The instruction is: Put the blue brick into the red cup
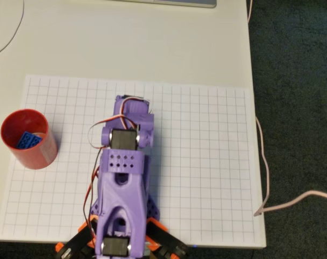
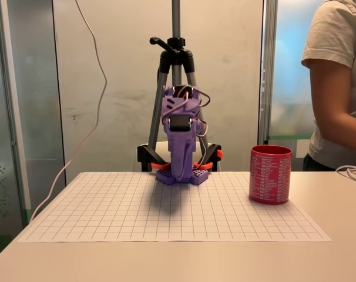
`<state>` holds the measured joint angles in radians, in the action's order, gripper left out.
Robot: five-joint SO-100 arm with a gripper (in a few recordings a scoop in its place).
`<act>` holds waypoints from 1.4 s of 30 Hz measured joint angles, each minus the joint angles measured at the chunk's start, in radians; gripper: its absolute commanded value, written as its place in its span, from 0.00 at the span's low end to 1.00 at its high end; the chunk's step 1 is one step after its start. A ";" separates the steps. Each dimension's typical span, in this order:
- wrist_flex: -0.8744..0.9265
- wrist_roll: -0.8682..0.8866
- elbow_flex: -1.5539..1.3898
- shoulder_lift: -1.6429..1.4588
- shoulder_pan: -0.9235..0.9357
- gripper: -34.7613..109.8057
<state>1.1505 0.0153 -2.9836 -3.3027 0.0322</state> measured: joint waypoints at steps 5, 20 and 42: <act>0.041 0.012 -0.052 0.002 0.021 0.24; 0.049 0.034 -0.052 0.002 0.020 0.24; 0.049 0.034 -0.052 0.002 0.020 0.24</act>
